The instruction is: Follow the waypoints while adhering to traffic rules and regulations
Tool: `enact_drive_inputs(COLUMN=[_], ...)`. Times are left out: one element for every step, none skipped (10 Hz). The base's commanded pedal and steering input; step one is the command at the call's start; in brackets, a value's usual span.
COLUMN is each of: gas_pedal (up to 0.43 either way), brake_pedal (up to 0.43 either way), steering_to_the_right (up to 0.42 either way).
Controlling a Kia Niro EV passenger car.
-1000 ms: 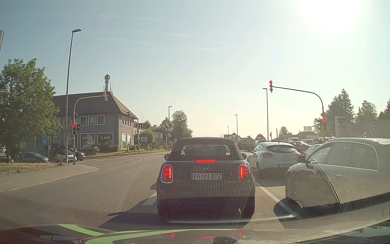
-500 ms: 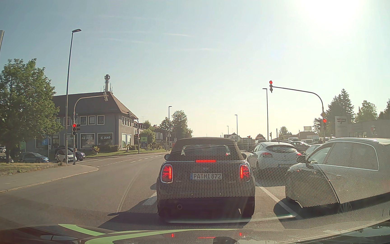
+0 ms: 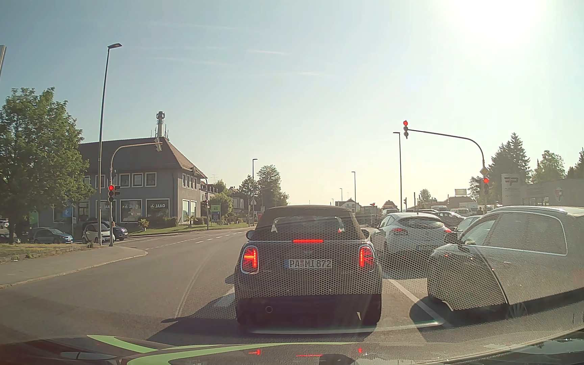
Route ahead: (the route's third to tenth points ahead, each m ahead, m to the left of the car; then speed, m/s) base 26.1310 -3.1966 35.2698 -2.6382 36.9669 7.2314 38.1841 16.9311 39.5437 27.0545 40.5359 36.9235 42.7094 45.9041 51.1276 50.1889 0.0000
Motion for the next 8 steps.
enact_drive_inputs(gas_pedal=[0.0, 0.0, 0.0, 0.0, 0.0, 0.0, 0.0, 0.0], brake_pedal=[0.293, 0.293, 0.293, 0.293, 0.293, 0.293, 0.293, 0.293], steering_to_the_right=[-0.005, -0.005, -0.005, -0.005, -0.005, -0.005, -0.005, -0.005])
